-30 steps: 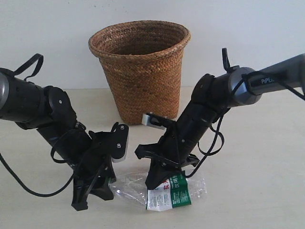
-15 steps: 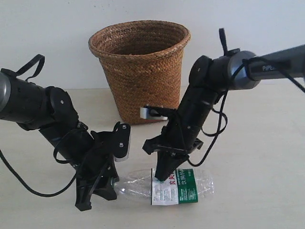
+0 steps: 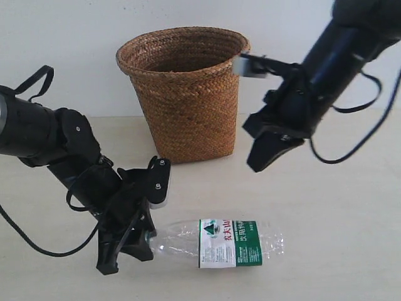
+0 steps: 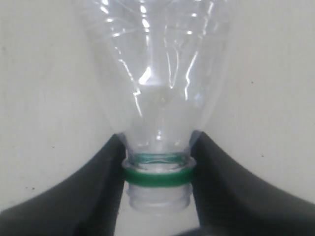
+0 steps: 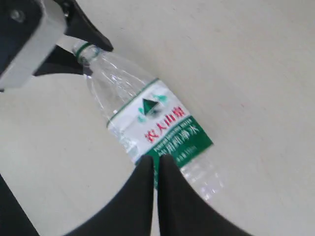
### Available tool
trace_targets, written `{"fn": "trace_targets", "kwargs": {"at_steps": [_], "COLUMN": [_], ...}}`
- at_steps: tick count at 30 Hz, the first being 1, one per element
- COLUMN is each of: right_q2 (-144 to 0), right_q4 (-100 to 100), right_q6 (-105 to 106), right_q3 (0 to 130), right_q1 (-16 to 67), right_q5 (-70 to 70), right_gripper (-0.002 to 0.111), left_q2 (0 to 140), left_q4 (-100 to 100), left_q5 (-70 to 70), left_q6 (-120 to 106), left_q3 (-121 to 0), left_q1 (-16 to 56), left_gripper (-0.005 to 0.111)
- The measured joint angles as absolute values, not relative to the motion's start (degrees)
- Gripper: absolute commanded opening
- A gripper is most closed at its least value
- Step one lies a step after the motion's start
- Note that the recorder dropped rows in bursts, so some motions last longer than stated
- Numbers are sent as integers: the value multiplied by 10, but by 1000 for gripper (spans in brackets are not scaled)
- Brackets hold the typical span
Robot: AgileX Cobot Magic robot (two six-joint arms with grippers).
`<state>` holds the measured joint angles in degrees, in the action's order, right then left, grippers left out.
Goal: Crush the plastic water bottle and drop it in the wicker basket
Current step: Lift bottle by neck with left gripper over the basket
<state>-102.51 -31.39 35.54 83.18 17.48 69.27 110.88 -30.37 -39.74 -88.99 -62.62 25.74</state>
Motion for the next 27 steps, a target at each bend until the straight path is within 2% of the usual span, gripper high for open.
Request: {"fn": "trace_targets", "kwargs": {"at_steps": [5, 11, 17, 27], "right_q2": [-945, -897, -890, -890], "right_q4": [-308, -289, -260, -246], "right_q6": [358, 373, 374, 373], "right_q3": [737, 658, 643, 641], "right_q1": [110, 101, 100, 100], "right_q5": [602, 492, 472, 469], "right_gripper": [0, 0, 0, 0], "left_q2": [1068, 1002, 932, 925], "left_q4": [-304, -307, -299, -191], "left_q5": [-415, -442, -445, -401], "left_q6": [-891, -892, -874, -744], "left_q3": [-626, -626, -638, -776], "left_q1": [257, 257, 257, 257], "left_gripper": [4, 4, 4, 4]}}
